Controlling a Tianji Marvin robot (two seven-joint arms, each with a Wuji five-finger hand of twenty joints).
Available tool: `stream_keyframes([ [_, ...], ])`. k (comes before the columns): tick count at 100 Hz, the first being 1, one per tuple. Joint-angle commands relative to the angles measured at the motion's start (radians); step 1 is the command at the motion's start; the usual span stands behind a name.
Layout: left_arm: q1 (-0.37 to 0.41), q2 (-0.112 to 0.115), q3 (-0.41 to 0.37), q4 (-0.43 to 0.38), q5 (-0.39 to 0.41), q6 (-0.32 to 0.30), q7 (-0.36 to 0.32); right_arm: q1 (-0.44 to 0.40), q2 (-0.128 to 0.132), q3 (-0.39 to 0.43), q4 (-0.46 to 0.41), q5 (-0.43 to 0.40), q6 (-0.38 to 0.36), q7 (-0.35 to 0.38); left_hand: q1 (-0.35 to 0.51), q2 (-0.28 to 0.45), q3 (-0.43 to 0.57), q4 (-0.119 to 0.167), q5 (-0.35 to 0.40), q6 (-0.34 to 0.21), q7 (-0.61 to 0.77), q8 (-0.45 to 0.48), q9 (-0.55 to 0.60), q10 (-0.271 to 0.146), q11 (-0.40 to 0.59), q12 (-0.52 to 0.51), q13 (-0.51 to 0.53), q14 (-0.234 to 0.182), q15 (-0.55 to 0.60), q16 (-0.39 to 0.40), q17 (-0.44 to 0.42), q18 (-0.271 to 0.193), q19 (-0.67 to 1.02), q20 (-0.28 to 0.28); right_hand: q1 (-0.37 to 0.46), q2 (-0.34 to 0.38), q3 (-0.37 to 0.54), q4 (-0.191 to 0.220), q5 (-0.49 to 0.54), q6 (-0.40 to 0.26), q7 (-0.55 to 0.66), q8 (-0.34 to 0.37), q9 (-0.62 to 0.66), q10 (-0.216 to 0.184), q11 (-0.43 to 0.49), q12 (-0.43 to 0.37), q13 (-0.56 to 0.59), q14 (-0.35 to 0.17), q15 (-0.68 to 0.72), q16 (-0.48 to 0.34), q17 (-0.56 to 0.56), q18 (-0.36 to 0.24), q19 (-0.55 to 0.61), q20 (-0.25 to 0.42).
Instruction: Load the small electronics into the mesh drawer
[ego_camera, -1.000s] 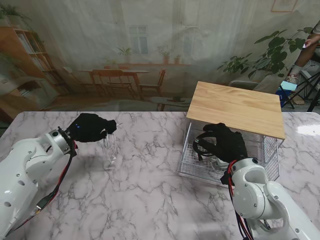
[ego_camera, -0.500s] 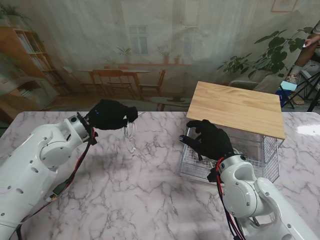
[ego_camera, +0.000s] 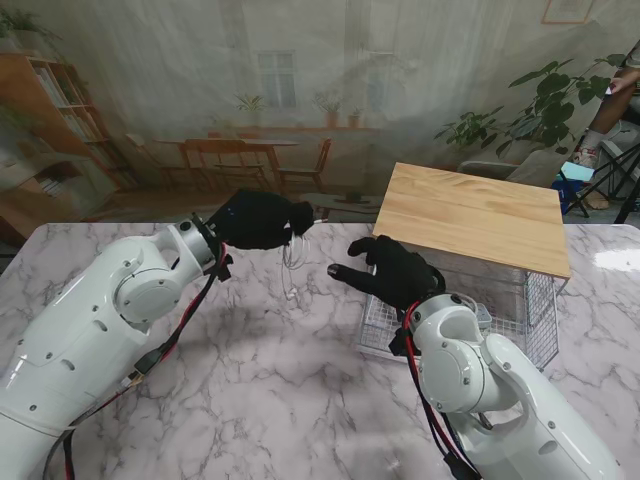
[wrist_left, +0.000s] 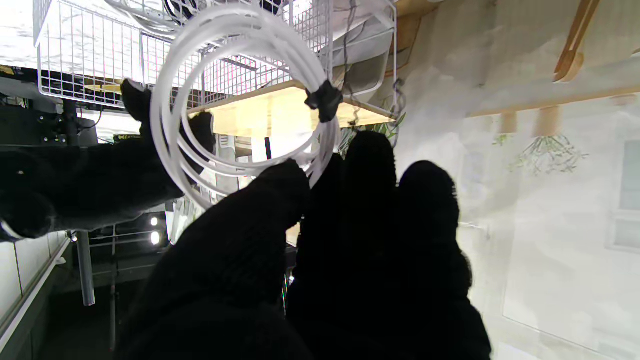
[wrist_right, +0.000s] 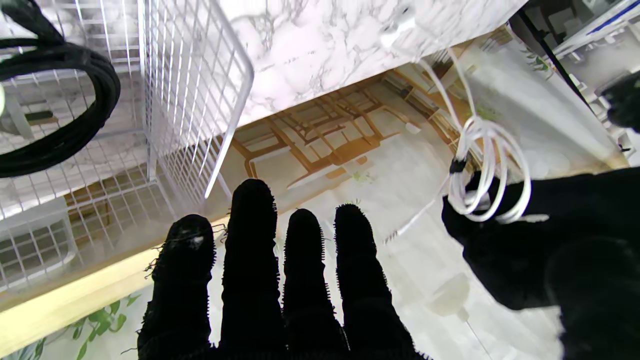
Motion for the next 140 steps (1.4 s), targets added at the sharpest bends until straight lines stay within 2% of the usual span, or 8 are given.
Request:
stream_keyframes([
  [1,-0.014,-0.012,0.011,-0.004,-0.004,0.009,-0.014,0.017,-0.003,-0.013,0.014,0.018,0.013,0.006,0.005,-0.017,0.057,-0.013,0.034,-0.01,0.057,0.027,0.031,-0.005,0.028,0.021,0.035,0.016,0.034,0.012,0.024,-0.092,0.031,0.025,-0.06,-0.04,0.024,-0.022,-0.029,0.011,0.027,0.034,-0.042,0.009,-0.038,-0.026,-0.024,-0.005,-0.028,0.009,-0.024,0.017,-0.01,0.018],
  [27,-0.052,-0.018,0.066,0.003,-0.014,0.044,-0.018,0.075,-0.012,-0.073,0.039,0.065,0.073,0.002,0.004,-0.016,0.06,-0.012,0.034,-0.01,0.056,0.029,0.029,-0.005,0.029,0.023,0.034,0.015,0.036,0.013,0.026,-0.093,0.031,0.027,-0.034,-0.064,0.035,-0.02,-0.03,0.045,0.111,0.104,-0.106,0.04,-0.119,-0.122,-0.039,-0.007,-0.065,-0.003,-0.038,0.035,-0.023,0.029],
  [66,-0.093,-0.027,0.136,0.024,-0.022,0.108,-0.017,0.161,-0.043,-0.153,0.092,0.127,0.166,-0.062,0.004,-0.015,0.063,-0.011,0.029,-0.007,0.054,0.037,0.027,-0.003,0.03,0.025,0.034,0.013,0.037,0.015,0.025,-0.093,0.03,0.029,-0.028,-0.126,0.08,-0.014,-0.13,0.089,0.065,0.075,-0.172,0.072,-0.298,-0.339,-0.066,0.037,-0.283,-0.126,-0.033,0.121,-0.07,0.025],
  [82,-0.086,-0.029,0.138,0.017,-0.031,0.115,-0.014,0.205,-0.059,-0.185,0.125,0.169,0.21,-0.083,0.004,-0.015,0.064,-0.01,0.03,-0.007,0.052,0.039,0.027,-0.001,0.03,0.025,0.034,0.014,0.038,0.016,0.025,-0.091,0.032,0.03,0.103,-0.13,0.058,0.017,-0.136,0.062,0.256,0.205,-0.173,0.068,-0.267,-0.338,-0.071,0.026,-0.28,-0.132,-0.03,0.124,-0.073,0.027],
  [96,-0.072,-0.028,0.132,0.003,-0.029,0.109,-0.014,0.23,-0.074,-0.204,0.148,0.206,0.237,-0.106,0.003,-0.017,0.066,-0.009,0.03,-0.007,0.051,0.04,0.029,-0.001,0.03,0.025,0.034,0.014,0.039,0.016,0.025,-0.091,0.033,0.031,0.239,-0.031,-0.026,0.043,-0.137,0.009,0.47,0.313,-0.173,0.067,-0.244,-0.333,-0.088,0.01,-0.254,-0.125,-0.038,0.106,-0.066,0.028],
  [110,-0.064,-0.025,0.13,-0.006,-0.026,0.095,-0.024,0.237,-0.079,-0.207,0.155,0.221,0.249,-0.112,0.002,-0.016,0.067,-0.009,0.03,-0.006,0.051,0.041,0.029,-0.002,0.03,0.025,0.034,0.013,0.039,0.016,0.025,-0.09,0.033,0.031,0.531,0.106,-0.182,0.062,-0.105,-0.029,0.607,0.293,-0.176,0.059,-0.19,-0.301,-0.095,-0.008,-0.224,-0.118,-0.042,0.098,-0.061,0.026],
  [122,-0.061,-0.024,0.131,-0.006,-0.026,0.09,-0.028,0.233,-0.079,-0.203,0.152,0.22,0.252,-0.113,0.002,-0.016,0.067,-0.008,0.03,-0.006,0.051,0.042,0.026,-0.001,0.03,0.026,0.034,0.014,0.039,0.016,0.025,-0.091,0.033,0.032,0.631,0.035,0.109,-0.04,-0.039,-0.086,0.787,0.173,-0.106,0.047,-0.077,-0.242,-0.05,-0.013,-0.206,-0.119,-0.041,0.097,-0.061,0.025],
  [140,-0.056,-0.022,0.133,-0.008,-0.027,0.085,-0.035,0.232,-0.072,-0.202,0.152,0.192,0.245,-0.104,0.002,-0.008,0.064,-0.011,0.022,0.0,0.048,0.046,0.018,0.002,0.026,0.023,0.025,0.016,0.034,0.014,0.018,-0.087,0.029,0.031,0.736,-0.009,0.185,-0.082,0.106,-0.095,0.837,0.19,0.05,0.022,0.006,-0.178,0.047,-0.012,-0.164,-0.11,-0.019,0.085,-0.065,0.019],
])
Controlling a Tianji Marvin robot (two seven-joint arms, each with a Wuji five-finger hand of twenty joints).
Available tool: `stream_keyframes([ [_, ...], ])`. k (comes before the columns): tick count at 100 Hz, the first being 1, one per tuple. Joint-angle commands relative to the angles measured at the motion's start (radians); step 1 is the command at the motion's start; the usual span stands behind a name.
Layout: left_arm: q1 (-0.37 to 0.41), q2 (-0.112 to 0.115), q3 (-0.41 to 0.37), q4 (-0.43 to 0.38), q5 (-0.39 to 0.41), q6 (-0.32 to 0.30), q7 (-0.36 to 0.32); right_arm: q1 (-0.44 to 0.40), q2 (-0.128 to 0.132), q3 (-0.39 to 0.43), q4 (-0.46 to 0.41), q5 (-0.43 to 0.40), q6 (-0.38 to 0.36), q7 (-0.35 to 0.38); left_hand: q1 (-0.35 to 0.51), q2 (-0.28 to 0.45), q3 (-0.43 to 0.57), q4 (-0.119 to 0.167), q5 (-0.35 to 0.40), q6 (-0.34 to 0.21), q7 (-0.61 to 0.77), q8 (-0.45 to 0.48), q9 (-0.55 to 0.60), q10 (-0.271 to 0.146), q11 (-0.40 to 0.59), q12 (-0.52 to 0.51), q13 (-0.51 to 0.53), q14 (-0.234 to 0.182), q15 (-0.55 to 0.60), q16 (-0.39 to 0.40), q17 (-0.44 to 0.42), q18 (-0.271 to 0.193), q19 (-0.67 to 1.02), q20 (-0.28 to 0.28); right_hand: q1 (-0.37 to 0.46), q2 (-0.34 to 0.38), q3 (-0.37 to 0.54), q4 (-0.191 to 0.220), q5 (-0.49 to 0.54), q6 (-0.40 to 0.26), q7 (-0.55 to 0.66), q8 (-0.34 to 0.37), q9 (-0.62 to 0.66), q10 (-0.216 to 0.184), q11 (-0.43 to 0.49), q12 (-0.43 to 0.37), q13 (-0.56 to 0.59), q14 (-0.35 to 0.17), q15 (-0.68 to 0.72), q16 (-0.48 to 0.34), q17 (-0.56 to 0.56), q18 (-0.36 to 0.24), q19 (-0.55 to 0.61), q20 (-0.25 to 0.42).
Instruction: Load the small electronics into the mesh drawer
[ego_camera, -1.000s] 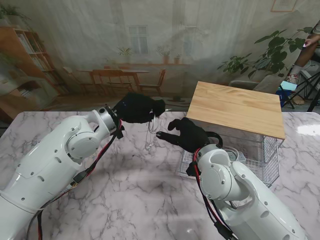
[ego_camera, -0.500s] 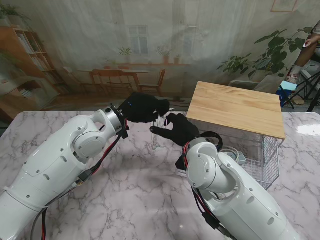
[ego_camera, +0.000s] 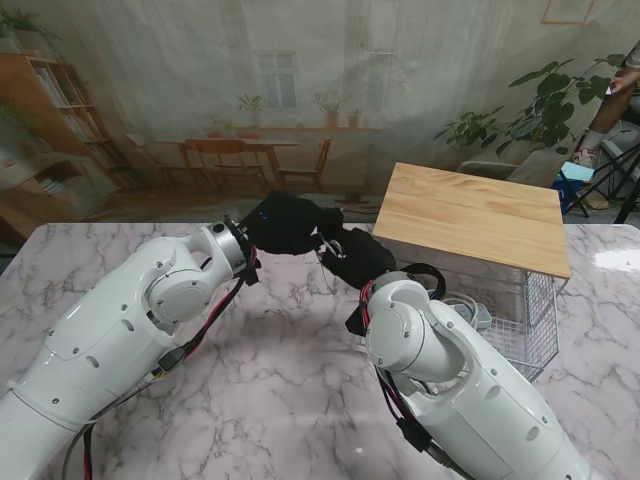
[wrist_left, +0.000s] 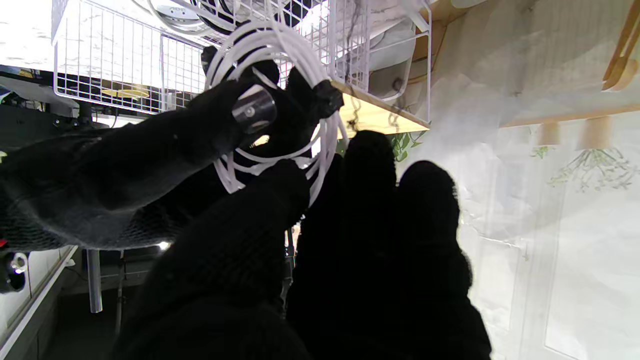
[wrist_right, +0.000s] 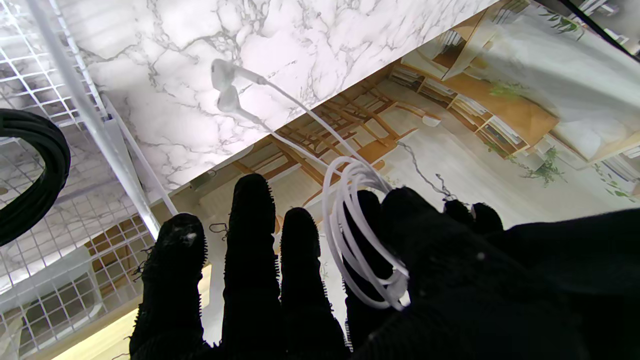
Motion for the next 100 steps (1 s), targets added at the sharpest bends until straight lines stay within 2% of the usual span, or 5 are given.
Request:
stream_keyframes([
  [1,0.004,0.001,0.002,-0.006,0.0,-0.006,-0.02,-0.005,0.004,0.002,0.0,-0.015,0.001,0.006,0.015,-0.006,0.047,-0.012,0.02,0.0,0.047,0.032,0.018,0.004,0.013,0.011,0.014,0.023,0.028,0.011,0.008,-0.083,0.027,0.018,0.052,-0.017,0.047,-0.021,0.038,-0.032,0.051,0.0,0.033,-0.027,0.061,0.034,0.044,-0.017,0.058,0.007,0.008,-0.013,0.005,0.002],
  [23,0.024,0.002,-0.024,-0.017,0.01,-0.016,-0.007,-0.026,0.001,0.03,0.0,-0.01,-0.038,-0.016,-0.013,0.034,-0.145,0.006,-0.085,0.03,-0.049,-0.048,-0.134,0.054,0.055,-0.108,-0.058,0.055,-0.132,-0.098,-0.04,-0.054,-0.063,-0.032,0.046,-0.076,0.144,-0.031,0.115,-0.014,0.061,0.017,0.205,-0.042,0.128,0.125,0.223,-0.03,0.188,0.036,0.218,-0.111,0.104,-0.01],
  [32,0.032,0.004,-0.039,-0.024,0.016,-0.02,-0.007,-0.037,0.0,0.047,-0.003,0.0,-0.052,-0.025,-0.061,0.077,-0.208,0.007,-0.124,0.044,-0.355,-0.322,-0.307,0.084,0.148,-0.324,-0.121,0.077,-0.201,-0.162,-0.077,-0.042,-0.112,-0.061,0.047,-0.092,0.171,-0.032,0.132,-0.002,0.066,0.019,0.229,-0.034,0.134,0.122,0.246,-0.021,0.198,0.031,0.248,-0.11,0.114,-0.038],
  [49,0.037,0.017,-0.068,-0.039,0.02,-0.028,-0.069,-0.055,0.002,0.074,-0.021,0.016,-0.079,-0.027,-0.12,0.225,-0.311,0.013,-0.161,0.041,-0.796,-0.703,-0.533,0.113,-0.056,-0.631,-0.278,0.136,-0.3,-0.276,-0.204,0.021,-0.231,-0.116,0.041,-0.126,0.217,-0.03,0.168,0.016,0.064,0.016,0.277,-0.017,0.143,0.121,0.294,-0.009,0.222,0.028,0.278,-0.094,0.124,-0.075],
  [100,0.173,0.042,-0.281,-0.091,0.119,-0.03,-0.096,-0.1,0.025,0.172,-0.138,-0.048,-0.155,0.002,-0.161,0.391,-0.501,-0.001,0.016,0.053,-0.862,-0.628,-0.506,0.08,-0.138,-0.636,-0.51,0.137,-0.416,-0.34,-0.476,0.129,-0.365,-0.089,0.031,-0.134,0.231,-0.031,0.182,0.01,0.055,0.021,0.29,-0.027,0.144,0.132,0.307,-0.019,0.237,0.03,0.282,-0.094,0.129,-0.098],
])
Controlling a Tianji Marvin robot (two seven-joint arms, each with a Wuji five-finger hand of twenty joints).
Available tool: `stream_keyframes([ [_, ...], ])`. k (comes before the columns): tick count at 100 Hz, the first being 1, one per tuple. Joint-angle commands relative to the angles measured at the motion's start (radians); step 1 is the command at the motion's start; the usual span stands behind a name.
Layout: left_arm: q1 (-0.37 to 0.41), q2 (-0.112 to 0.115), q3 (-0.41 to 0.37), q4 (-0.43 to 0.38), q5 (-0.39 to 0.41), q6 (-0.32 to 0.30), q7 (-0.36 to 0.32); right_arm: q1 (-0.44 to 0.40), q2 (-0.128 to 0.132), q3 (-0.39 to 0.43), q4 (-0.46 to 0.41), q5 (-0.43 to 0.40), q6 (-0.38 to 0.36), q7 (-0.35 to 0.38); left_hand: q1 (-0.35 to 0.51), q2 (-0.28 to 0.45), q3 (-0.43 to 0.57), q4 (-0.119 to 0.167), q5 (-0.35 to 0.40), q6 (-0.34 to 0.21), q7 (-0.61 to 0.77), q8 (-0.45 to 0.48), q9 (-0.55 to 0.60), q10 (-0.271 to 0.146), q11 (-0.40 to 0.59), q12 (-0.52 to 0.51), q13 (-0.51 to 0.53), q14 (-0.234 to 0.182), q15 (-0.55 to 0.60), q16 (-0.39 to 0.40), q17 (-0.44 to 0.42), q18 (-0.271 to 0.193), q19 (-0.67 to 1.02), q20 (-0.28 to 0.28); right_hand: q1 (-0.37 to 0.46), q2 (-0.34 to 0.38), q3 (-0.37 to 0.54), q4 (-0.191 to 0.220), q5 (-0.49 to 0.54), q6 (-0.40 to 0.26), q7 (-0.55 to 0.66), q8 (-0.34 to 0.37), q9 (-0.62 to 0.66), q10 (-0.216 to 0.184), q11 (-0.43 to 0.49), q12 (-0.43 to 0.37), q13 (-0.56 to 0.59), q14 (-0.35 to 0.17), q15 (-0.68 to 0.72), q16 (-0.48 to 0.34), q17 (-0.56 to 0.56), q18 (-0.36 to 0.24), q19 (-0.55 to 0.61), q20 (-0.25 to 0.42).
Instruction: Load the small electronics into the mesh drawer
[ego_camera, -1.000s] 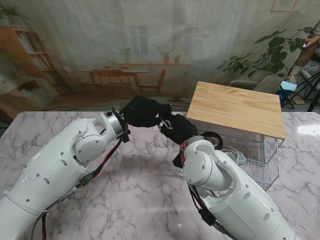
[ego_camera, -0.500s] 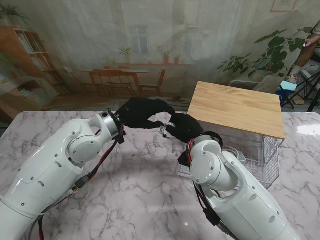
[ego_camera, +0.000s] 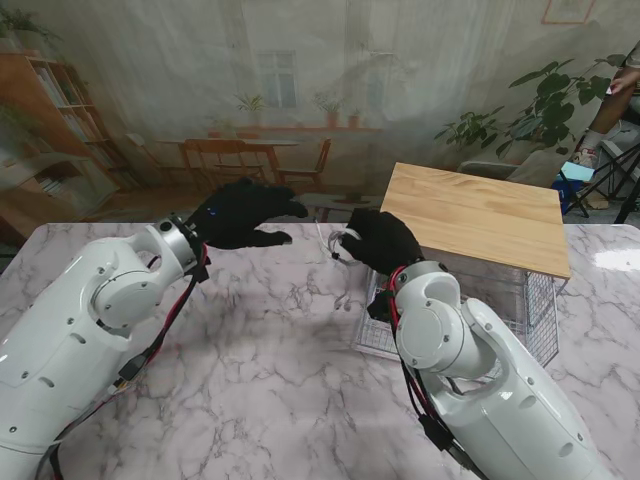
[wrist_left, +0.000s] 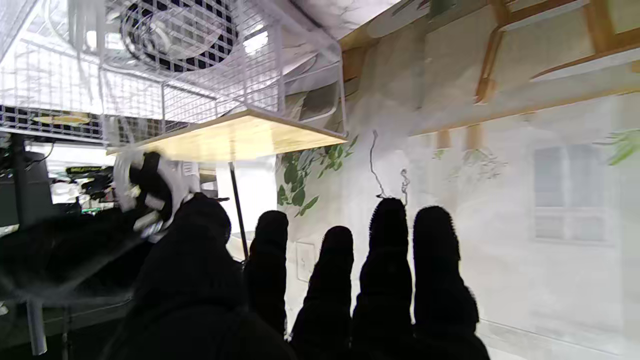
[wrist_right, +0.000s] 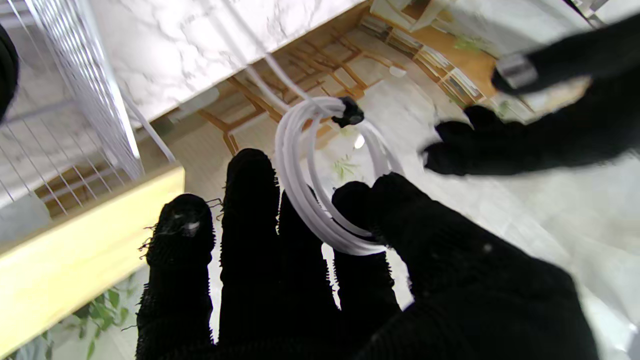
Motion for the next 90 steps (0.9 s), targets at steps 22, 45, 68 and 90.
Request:
stream_keyframes([
  [22,0.049,0.016,-0.044,0.051,0.038,0.037,0.042,-0.079,0.032,0.115,-0.111,-0.093,-0.071,0.033,-0.001,0.012,0.006,-0.001,0.057,0.01,-0.002,0.106,0.006,0.001,-0.031,0.011,-0.009,0.011,-0.027,-0.005,-0.023,0.044,-0.027,0.022,0.036,0.005,0.061,0.0,0.04,-0.061,0.052,0.03,0.004,-0.016,0.037,0.01,0.024,-0.01,0.082,0.004,0.007,-0.01,0.032,-0.017],
  [45,0.086,0.016,-0.068,0.068,0.057,0.062,0.071,-0.229,0.044,0.242,-0.179,-0.177,-0.135,0.034,0.005,0.005,0.01,-0.003,0.075,0.017,0.02,0.131,0.008,0.008,-0.028,0.021,-0.014,0.015,-0.024,0.005,-0.031,0.05,-0.022,0.029,0.036,0.005,0.056,0.004,0.041,-0.062,0.049,0.033,0.003,-0.017,0.035,0.01,0.021,-0.008,0.077,0.002,0.007,-0.01,0.033,-0.02],
  [68,0.127,0.012,-0.073,0.071,0.056,0.1,0.106,-0.351,0.043,0.309,-0.188,-0.226,-0.163,-0.002,0.005,0.006,0.012,-0.004,0.078,0.02,0.024,0.134,0.013,0.009,-0.028,0.028,-0.018,0.02,-0.022,0.01,-0.039,0.056,-0.023,0.033,0.033,0.003,0.051,0.007,0.04,-0.063,0.044,0.032,0.002,-0.016,0.031,0.011,0.012,0.001,0.07,0.001,-0.005,-0.009,0.02,-0.029],
  [90,0.139,0.016,-0.08,0.082,0.085,0.09,0.115,-0.385,0.051,0.325,-0.124,-0.285,-0.124,0.015,0.008,0.005,0.013,-0.005,0.082,0.021,0.026,0.134,0.017,0.002,-0.028,0.032,-0.019,0.02,-0.022,0.013,-0.041,0.057,-0.023,0.037,0.031,0.012,0.038,0.009,0.035,-0.079,0.027,0.028,-0.008,-0.023,0.016,0.011,-0.008,0.002,0.057,0.001,-0.027,-0.012,0.009,-0.034],
])
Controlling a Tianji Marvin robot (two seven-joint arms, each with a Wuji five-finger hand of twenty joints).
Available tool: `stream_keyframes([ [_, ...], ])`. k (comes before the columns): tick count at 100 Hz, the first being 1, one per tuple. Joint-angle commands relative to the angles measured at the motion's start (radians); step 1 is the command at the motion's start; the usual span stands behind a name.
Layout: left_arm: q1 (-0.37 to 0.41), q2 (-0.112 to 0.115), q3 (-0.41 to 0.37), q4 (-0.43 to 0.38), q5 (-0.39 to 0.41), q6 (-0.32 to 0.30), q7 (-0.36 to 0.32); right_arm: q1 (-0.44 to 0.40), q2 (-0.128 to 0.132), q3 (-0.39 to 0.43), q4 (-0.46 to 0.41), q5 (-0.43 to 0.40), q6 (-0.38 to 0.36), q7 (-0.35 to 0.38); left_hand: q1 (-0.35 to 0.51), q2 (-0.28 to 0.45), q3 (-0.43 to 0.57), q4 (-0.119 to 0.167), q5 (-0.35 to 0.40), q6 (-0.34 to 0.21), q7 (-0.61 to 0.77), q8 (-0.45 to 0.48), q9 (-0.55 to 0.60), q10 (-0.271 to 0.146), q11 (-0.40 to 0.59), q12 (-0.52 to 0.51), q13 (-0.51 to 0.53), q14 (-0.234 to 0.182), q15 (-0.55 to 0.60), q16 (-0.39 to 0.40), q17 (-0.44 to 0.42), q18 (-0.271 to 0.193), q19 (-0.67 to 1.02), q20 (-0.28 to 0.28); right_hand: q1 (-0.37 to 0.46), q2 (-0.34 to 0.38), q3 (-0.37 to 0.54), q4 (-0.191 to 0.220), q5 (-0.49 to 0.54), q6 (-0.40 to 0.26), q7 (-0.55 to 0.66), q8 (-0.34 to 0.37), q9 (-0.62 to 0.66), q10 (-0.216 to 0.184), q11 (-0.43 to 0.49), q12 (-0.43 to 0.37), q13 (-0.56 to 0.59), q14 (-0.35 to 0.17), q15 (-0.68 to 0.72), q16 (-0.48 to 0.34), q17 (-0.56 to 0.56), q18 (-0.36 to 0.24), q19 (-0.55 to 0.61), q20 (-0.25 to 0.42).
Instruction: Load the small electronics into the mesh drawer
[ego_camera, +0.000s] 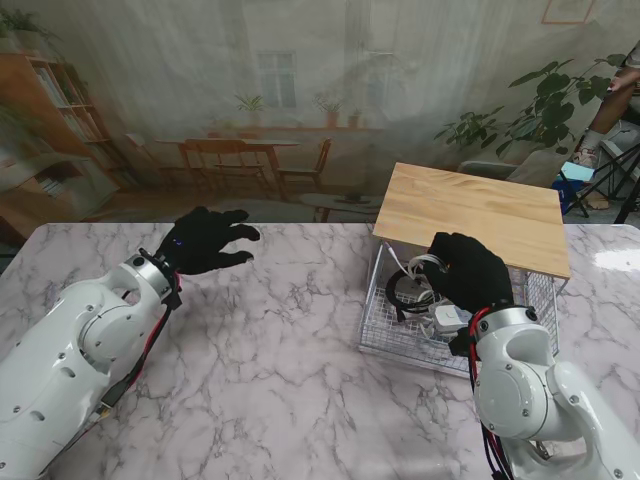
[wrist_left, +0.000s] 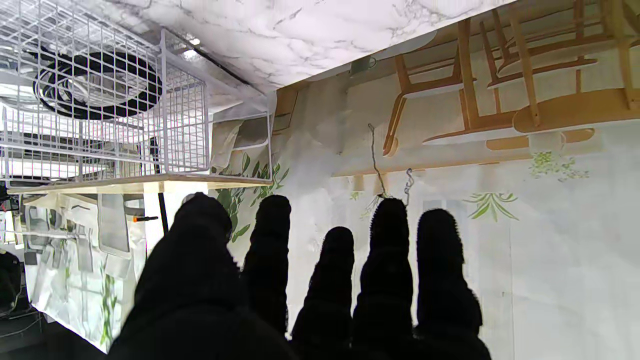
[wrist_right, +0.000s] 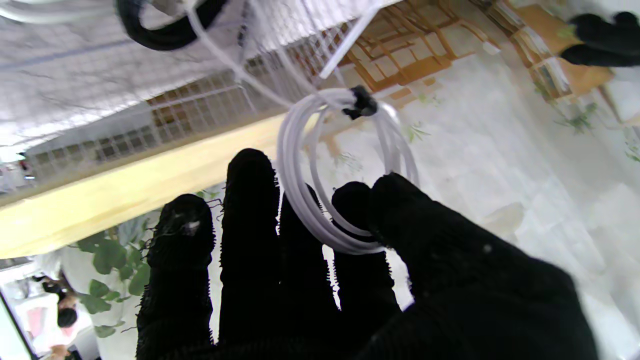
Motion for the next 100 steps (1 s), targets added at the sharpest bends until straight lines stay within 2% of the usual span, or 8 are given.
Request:
stream_keyframes([
  [1,0.002,0.003,0.003,0.011,-0.005,-0.002,-0.012,-0.004,0.005,0.0,0.051,-0.008,0.03,0.012,0.007,0.005,0.013,-0.005,0.009,0.017,0.011,0.011,0.017,-0.001,-0.013,0.015,-0.02,0.018,-0.014,0.011,-0.019,0.031,-0.015,0.022,0.031,0.013,0.038,0.009,0.034,-0.079,0.028,0.028,-0.008,-0.014,0.016,0.01,-0.008,0.002,0.058,0.001,-0.016,-0.012,0.008,-0.01],
  [25,0.006,0.004,0.009,0.016,-0.004,0.007,-0.023,0.071,0.014,-0.042,0.19,-0.056,0.122,0.044,0.006,0.007,0.012,-0.005,0.008,0.016,0.01,0.009,0.013,0.003,-0.016,0.016,-0.022,0.019,-0.014,0.013,-0.024,0.033,-0.017,0.024,0.026,0.033,0.003,0.01,0.008,-0.116,-0.001,0.02,-0.027,-0.023,0.005,0.025,-0.034,-0.001,0.052,0.007,-0.047,-0.023,0.005,-0.006],
  [36,0.007,0.005,0.011,0.022,-0.001,0.011,-0.021,0.108,0.019,-0.071,0.251,-0.079,0.15,0.057,0.004,0.009,0.011,-0.005,0.008,0.016,0.01,0.009,0.011,0.004,-0.017,0.016,-0.024,0.019,-0.014,0.014,-0.023,0.033,-0.018,0.025,0.006,0.063,-0.094,0.018,-0.004,-0.132,-0.102,-0.101,-0.027,-0.032,-0.023,0.016,-0.04,-0.002,0.044,0.01,-0.072,-0.023,-0.008,0.003],
  [44,0.009,0.005,0.012,0.024,-0.003,0.013,-0.02,0.13,0.025,-0.088,0.287,-0.114,0.167,0.075,0.004,0.009,0.012,-0.005,0.008,0.016,0.009,0.008,0.011,0.003,-0.018,0.017,-0.024,0.021,-0.015,0.014,-0.025,0.033,-0.018,0.025,-0.127,0.078,-0.166,0.046,-0.056,-0.089,-0.329,-0.268,-0.092,-0.033,-0.16,-0.079,-0.128,0.0,-0.13,-0.056,-0.15,0.011,-0.107,-0.023],
  [50,0.011,0.005,0.011,0.024,-0.003,0.014,-0.023,0.142,0.029,-0.094,0.304,-0.13,0.176,0.096,0.007,0.007,0.013,-0.005,0.008,0.017,0.009,0.008,0.009,0.005,-0.018,0.017,-0.024,0.023,-0.014,0.014,-0.024,0.026,-0.019,0.025,-0.26,0.115,-0.201,0.106,-0.097,-0.064,-0.61,-0.202,-0.17,-0.035,-0.274,-0.204,-0.226,0.01,-0.356,-0.154,-0.226,0.037,-0.229,-0.068],
  [63,0.019,0.006,0.005,0.016,-0.011,0.013,-0.041,0.148,0.032,-0.093,0.323,-0.147,0.173,0.105,0.005,0.01,0.012,-0.005,0.009,0.016,0.005,0.004,0.007,0.004,-0.021,0.016,-0.027,0.025,-0.014,0.015,-0.025,0.022,-0.021,0.025,-0.467,0.088,-0.337,0.068,-0.292,-0.047,-0.822,-0.289,-0.349,-0.045,-0.408,-0.356,-0.358,0.021,-0.654,-0.283,-0.316,0.071,-0.413,-0.144],
  [73,0.019,0.006,0.005,0.015,-0.011,0.012,-0.044,0.132,0.029,-0.077,0.312,-0.147,0.146,0.081,0.006,0.01,0.013,-0.004,0.008,0.016,0.003,0.003,0.007,0.005,-0.022,0.015,-0.027,0.026,-0.014,0.014,-0.026,0.023,-0.023,0.025,-0.503,0.093,-0.364,0.062,-0.319,-0.06,-0.841,-0.299,-0.38,-0.049,-0.421,-0.374,-0.377,0.022,-0.726,-0.314,-0.334,0.079,-0.466,-0.161],
  [100,0.011,0.007,0.016,0.027,-0.005,0.007,-0.037,0.0,0.032,-0.018,0.162,-0.153,0.008,0.099,0.004,0.011,0.012,-0.004,0.009,0.013,0.004,0.005,0.009,0.003,-0.022,0.016,-0.027,0.023,-0.016,0.014,-0.029,0.031,-0.026,0.026,-0.405,0.043,-0.369,0.084,-0.189,-0.081,-0.788,-0.273,-0.293,-0.033,-0.348,-0.345,-0.315,0.024,-0.696,-0.29,-0.312,0.068,-0.469,-0.15],
])
